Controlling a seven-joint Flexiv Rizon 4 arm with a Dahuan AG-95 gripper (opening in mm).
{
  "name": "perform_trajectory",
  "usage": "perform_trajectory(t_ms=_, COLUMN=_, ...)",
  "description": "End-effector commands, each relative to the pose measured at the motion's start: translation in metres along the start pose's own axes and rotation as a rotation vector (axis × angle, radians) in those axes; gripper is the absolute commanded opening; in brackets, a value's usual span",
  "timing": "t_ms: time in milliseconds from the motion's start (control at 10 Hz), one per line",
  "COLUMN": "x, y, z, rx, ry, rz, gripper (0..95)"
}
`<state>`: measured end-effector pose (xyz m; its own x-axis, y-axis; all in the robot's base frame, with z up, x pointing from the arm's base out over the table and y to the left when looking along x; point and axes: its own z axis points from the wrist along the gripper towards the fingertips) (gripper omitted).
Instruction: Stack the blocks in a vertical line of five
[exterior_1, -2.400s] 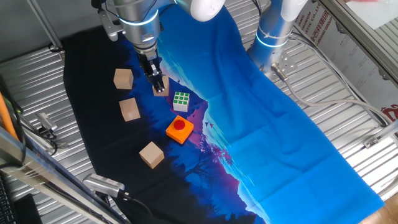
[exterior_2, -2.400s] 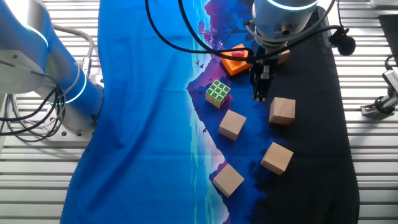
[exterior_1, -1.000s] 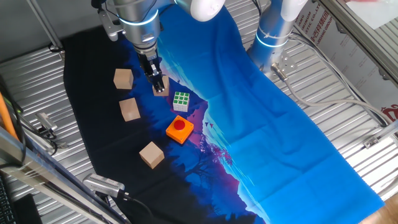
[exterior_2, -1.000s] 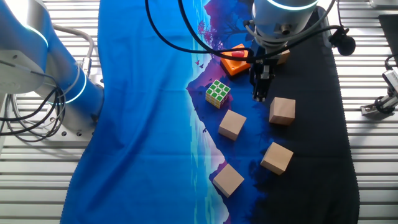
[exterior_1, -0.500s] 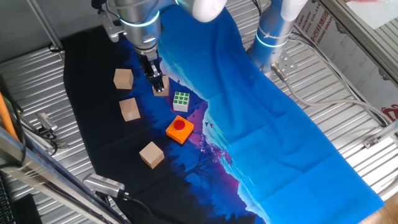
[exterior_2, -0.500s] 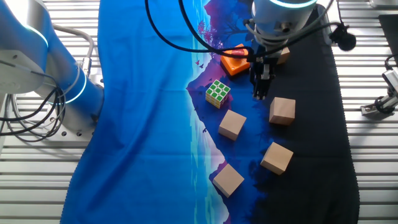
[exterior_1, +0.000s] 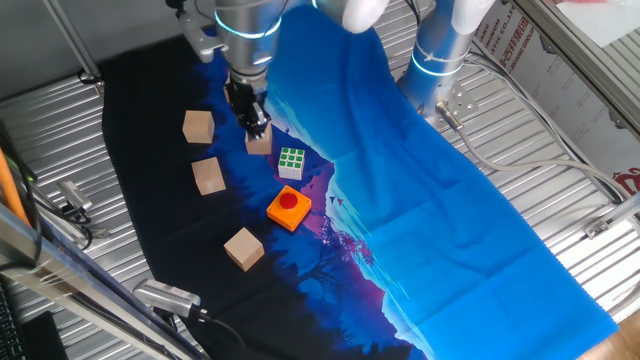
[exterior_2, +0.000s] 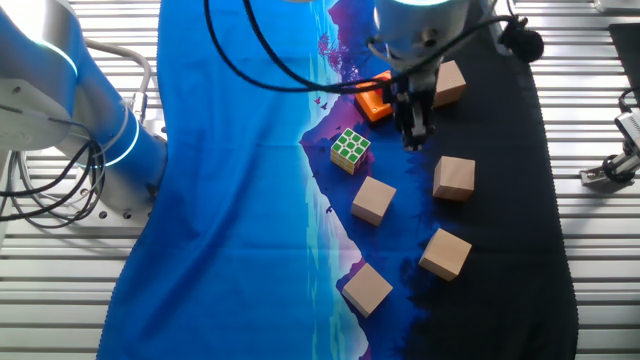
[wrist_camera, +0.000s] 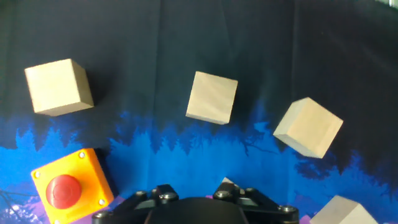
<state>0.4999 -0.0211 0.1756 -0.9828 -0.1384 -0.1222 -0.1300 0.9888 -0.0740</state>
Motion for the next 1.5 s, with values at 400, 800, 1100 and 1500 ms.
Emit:
perform_trajectory(t_ms=400, x=0.000, y=-0.085, z=-0.015, rx=0.002, ry=0.023, rz=-0.136, gripper=0.0)
perform_trajectory(t_ms=800, x=0.024, y=-0.128, z=-0.002, rx=0.003, ry=0.027, rz=-0.079, gripper=19.0)
perform_trajectory(t_ms=1100, x=0.048, y=-0.153, z=0.017, rx=-0.094, ry=0.006, rz=-0.144, gripper=95.0)
perform_trajectory(t_ms=1500, x=0.062, y=-0.151, z=0.048, rx=-0.178, ry=-0.015, rz=-0.392, gripper=95.0)
